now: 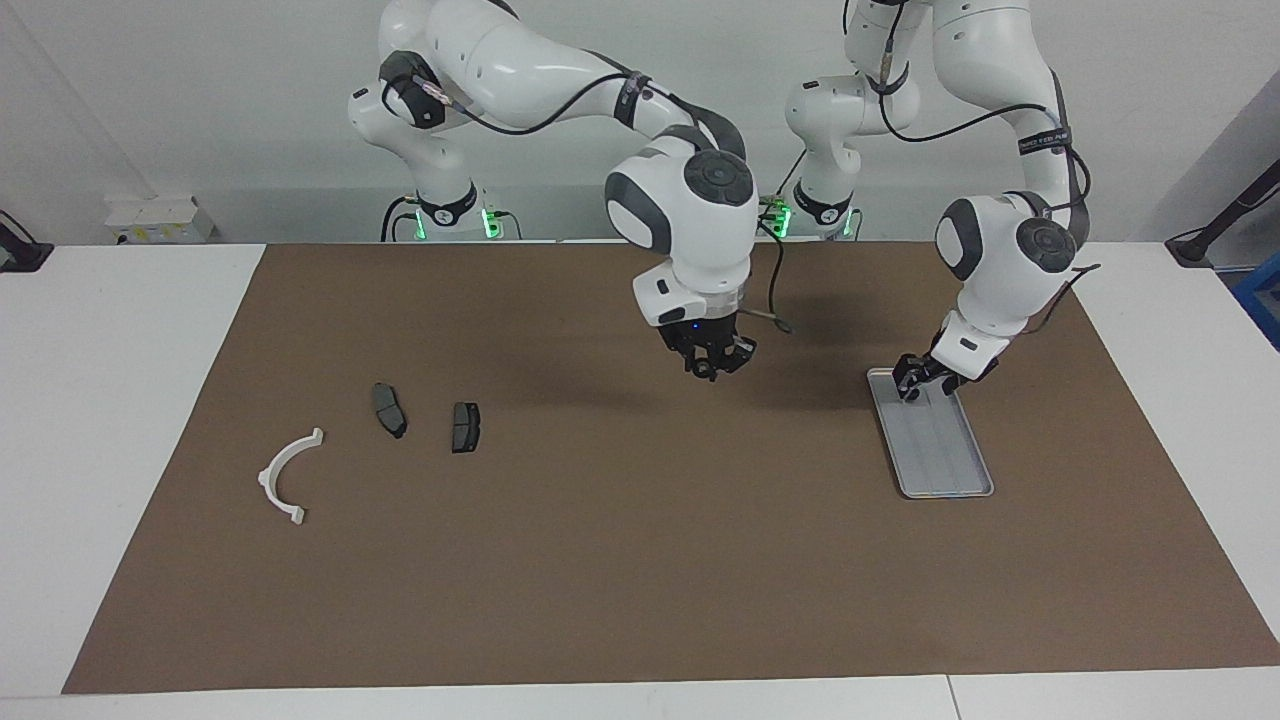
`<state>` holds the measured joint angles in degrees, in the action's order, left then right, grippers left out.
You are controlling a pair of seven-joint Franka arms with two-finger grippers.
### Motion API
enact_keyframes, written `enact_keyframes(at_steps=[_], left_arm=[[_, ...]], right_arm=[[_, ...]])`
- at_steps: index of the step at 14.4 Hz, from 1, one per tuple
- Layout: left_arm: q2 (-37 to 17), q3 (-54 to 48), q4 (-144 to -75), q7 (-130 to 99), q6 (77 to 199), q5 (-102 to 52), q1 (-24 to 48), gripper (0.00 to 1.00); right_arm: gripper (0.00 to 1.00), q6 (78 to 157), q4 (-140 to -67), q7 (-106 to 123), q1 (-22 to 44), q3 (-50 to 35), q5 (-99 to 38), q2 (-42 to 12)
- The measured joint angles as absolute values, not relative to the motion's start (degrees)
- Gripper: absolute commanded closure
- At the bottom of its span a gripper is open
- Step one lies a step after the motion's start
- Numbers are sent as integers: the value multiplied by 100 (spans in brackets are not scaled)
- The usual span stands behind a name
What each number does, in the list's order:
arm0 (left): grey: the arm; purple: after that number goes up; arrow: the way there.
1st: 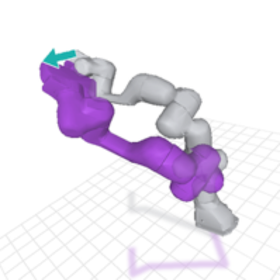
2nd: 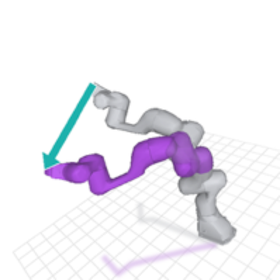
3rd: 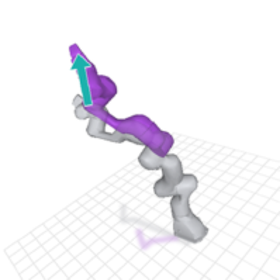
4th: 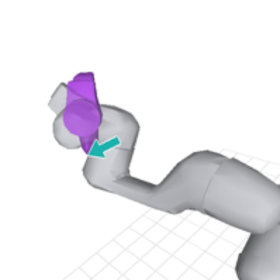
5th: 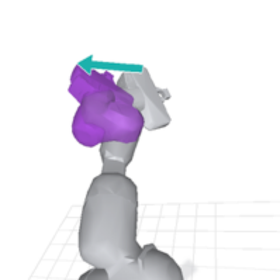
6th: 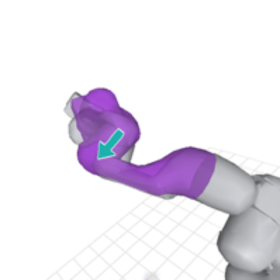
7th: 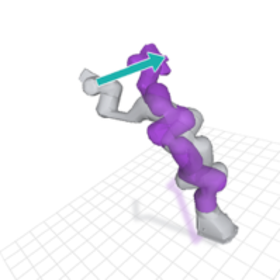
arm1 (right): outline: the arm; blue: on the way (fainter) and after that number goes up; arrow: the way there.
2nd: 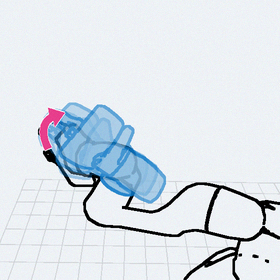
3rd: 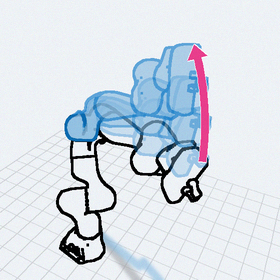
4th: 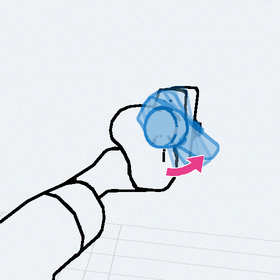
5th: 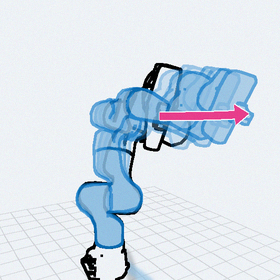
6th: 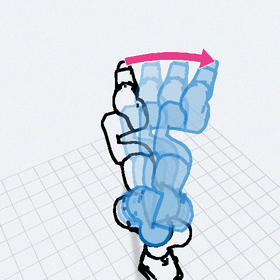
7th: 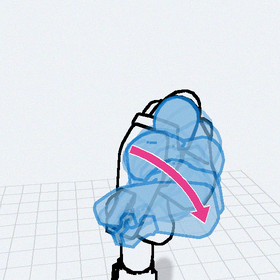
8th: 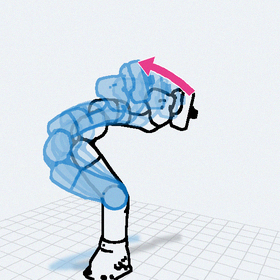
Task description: Pick bearing gear from pile to tray
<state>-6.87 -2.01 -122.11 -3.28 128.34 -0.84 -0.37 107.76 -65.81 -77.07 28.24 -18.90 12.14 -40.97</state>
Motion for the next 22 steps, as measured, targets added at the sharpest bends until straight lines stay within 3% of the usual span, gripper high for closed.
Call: enact_keyframes(at_steps=[2, 11, 12, 13, 18, 22], left_arm=[[-733, -223, -12087, -734, 12834, -114, 132, 0], [-838, -234, -11885, -1341, 12828, -124, 522, 0], [-838, -233, -11882, -1450, 12831, -139, 548, 0], [-838, -238, -11880, -1623, 12844, -148, 593, 0], [-838, -248, -11875, -2370, 13002, -151, 924, 0], [-873, -250, -11874, -3063, 13340, -181, 1261, 0]], right_arm=[[100, 11258, -6603, -7873, 2888, -1877, 1356, -4498], [100, 12053, -7153, -7876, 2728, -1811, 1625, -4678], [68, 12063, -7175, -7876, 2724, -1811, 1629, -4678], [1, 12064, -7182, -7876, 2721, -1811, 1629, -4678], [0, 11918, -7165, -7876, 2658, -1765, 1633, -4640], [0, 11719, -7028, -7252, 2102, -1747, 1614, -4428]])
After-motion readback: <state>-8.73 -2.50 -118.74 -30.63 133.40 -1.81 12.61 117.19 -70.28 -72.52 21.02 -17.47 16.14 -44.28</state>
